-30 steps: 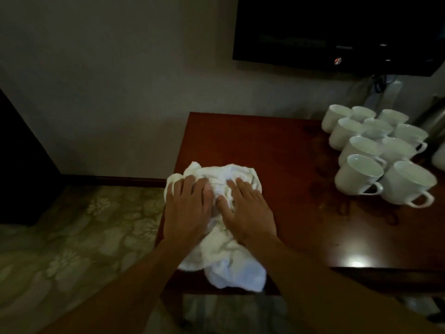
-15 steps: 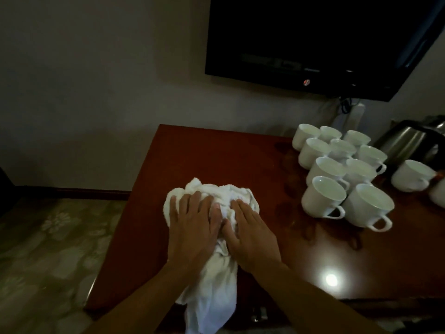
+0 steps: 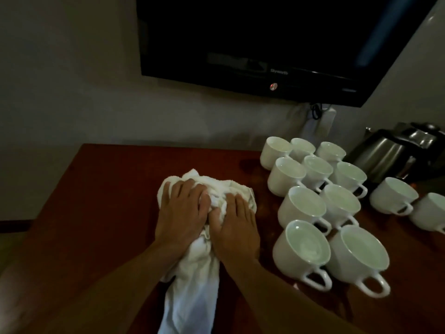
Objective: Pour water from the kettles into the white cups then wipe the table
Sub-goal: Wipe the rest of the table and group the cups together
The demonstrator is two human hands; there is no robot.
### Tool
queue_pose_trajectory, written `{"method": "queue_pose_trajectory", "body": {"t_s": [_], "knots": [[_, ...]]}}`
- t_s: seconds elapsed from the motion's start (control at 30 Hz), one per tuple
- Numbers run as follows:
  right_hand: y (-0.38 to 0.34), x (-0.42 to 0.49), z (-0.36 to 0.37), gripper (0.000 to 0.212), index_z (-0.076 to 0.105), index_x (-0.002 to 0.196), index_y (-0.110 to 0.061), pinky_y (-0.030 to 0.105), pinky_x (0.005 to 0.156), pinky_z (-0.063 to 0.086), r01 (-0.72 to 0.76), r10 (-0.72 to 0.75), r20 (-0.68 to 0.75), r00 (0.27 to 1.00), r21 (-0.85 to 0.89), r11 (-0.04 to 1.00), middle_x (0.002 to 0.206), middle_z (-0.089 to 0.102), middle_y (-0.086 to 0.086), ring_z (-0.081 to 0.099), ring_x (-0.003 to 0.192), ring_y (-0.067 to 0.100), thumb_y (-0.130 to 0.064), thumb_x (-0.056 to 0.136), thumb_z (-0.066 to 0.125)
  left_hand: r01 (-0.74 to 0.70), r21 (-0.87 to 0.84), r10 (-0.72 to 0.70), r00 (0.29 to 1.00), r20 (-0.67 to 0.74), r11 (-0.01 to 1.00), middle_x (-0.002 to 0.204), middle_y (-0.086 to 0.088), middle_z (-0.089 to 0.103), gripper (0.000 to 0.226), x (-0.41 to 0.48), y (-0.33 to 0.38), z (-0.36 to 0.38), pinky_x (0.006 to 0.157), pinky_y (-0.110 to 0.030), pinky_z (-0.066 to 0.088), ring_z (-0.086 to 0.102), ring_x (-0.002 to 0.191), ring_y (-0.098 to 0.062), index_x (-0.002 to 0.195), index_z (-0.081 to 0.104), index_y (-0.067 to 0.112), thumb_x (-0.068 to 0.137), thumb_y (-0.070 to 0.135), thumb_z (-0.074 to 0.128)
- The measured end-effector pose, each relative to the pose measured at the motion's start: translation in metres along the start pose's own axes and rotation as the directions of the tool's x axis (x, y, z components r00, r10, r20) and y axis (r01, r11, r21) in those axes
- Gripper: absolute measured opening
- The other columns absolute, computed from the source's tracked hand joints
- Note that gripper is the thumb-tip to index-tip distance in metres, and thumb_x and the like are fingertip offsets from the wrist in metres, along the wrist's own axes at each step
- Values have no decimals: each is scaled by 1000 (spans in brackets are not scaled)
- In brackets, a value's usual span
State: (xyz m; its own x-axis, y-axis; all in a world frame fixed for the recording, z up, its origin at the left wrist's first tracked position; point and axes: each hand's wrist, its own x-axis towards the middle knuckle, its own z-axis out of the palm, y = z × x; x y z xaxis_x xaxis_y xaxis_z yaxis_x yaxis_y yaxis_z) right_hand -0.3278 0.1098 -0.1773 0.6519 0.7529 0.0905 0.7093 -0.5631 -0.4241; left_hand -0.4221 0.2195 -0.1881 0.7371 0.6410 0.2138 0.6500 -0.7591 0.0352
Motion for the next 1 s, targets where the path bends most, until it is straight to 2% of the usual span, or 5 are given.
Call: {"method": "queue_pose_trajectory", "body": {"t_s": [0.2, 0.43, 0.7, 0.93, 1.0], "knots": [[4, 90, 12, 91, 12, 161, -22, 42, 127, 8, -47, 44, -57, 997, -45, 998, 169, 12, 7, 9, 156, 25, -68, 85, -4, 5, -222, -45, 984, -175, 975, 124, -9, 60, 54, 99, -9, 17, 107, -53, 38, 52, 119, -27, 117, 61, 14, 97, 41, 19], [-1, 168, 18, 97, 15, 162, -18, 45, 126, 6, -76, 74, -73, 995, -26, 997, 167, 17, 13, 12, 155, 30, -67, 81, -6, 6, -312, -73, 977, -203, 950, 123, -3, 59, 53, 178, -25, 33, 110, -47, 34, 51, 118, -23, 113, 63, 19, 95, 46, 21], [-1, 186, 16, 93, 5, 162, -24, 46, 126, -3, -84, 84, 1, 996, -111, 990, 169, 7, 10, -1, 156, 29, -69, 81, -9, -23, -49, 21, 999, -41, 999, 145, -7, 47, 62, 189, -36, 49, 119, -53, 20, 33, 140, -26, 139, 48, 17, 96, 51, 19], [-8, 149, 18, 77, 46, 150, -17, 52, 118, 28, -100, 83, -154, 985, -106, 989, 149, 50, 20, 48, 139, 37, -64, 94, 21, 44, -234, -70, 992, -104, 971, 144, -4, 49, 62, 149, -33, 32, 120, -50, 20, 38, 137, -22, 140, 50, 22, 94, 57, 26], [-8, 131, 16, 78, 41, 154, -19, 48, 120, 20, -75, 65, -138, 988, -70, 995, 155, 43, 18, 40, 145, 35, -64, 95, 19, 24, -222, -54, 990, -129, 975, 140, -7, 54, 61, 130, -29, 26, 116, -54, 27, 43, 134, -25, 136, 54, 17, 95, 53, 27]]}}
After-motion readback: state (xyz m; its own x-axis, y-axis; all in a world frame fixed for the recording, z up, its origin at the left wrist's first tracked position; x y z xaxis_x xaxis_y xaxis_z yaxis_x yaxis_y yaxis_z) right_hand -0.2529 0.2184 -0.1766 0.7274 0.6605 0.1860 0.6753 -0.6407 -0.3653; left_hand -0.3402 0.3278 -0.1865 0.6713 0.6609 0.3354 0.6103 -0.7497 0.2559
